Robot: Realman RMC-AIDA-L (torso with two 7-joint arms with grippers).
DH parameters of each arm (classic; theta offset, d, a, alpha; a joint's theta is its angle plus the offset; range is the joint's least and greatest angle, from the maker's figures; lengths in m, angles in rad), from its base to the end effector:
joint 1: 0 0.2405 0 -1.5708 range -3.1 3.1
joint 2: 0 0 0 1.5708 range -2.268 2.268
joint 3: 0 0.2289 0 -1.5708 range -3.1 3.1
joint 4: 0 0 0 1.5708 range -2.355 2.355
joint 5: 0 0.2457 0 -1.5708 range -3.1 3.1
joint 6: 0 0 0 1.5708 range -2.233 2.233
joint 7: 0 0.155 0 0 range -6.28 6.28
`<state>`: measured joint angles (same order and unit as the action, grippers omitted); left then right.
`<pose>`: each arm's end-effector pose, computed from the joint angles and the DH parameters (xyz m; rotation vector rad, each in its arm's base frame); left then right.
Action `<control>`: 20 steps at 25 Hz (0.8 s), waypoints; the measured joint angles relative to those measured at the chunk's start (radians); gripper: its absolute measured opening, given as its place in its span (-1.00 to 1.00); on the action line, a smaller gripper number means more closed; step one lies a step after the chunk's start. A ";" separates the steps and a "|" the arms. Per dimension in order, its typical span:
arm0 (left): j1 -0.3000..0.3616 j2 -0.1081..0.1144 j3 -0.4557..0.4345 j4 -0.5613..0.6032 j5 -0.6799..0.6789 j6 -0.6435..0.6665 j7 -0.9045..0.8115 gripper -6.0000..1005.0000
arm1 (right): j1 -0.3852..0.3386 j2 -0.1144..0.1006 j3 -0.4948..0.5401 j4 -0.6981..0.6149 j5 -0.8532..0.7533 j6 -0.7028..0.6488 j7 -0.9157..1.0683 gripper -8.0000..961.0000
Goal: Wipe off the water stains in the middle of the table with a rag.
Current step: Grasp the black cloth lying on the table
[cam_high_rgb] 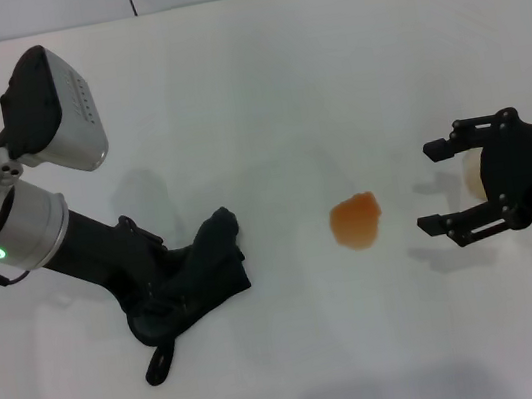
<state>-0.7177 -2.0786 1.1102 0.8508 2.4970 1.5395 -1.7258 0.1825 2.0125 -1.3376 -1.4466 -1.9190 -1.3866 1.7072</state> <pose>-0.2175 0.3717 -0.0278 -3.0819 -0.4048 0.3981 0.1939 0.3321 0.0356 -2.7928 0.2379 0.2025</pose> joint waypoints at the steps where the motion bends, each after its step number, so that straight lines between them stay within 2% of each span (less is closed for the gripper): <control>1: 0.000 0.000 0.000 0.000 -0.001 0.000 0.000 0.11 | 0.000 0.000 0.000 0.000 0.000 0.000 0.000 0.78; 10: -0.002 0.000 0.000 -0.001 0.002 -0.026 -0.006 0.05 | 0.000 0.000 0.002 0.000 0.000 0.000 0.000 0.78; 12: -0.002 0.000 -0.001 -0.001 0.002 -0.031 -0.011 -0.11 | 0.002 0.000 0.001 0.000 0.000 0.001 0.000 0.78; 20: -0.009 0.000 -0.001 -0.001 -0.004 -0.060 -0.036 -0.40 | 0.003 0.000 0.000 0.000 0.000 0.001 0.000 0.78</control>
<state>-0.7271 -2.0785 1.1089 0.8497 2.4927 1.4796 -1.7621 0.1854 2.0126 -1.3376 -1.4469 -1.9190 -1.3851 1.7072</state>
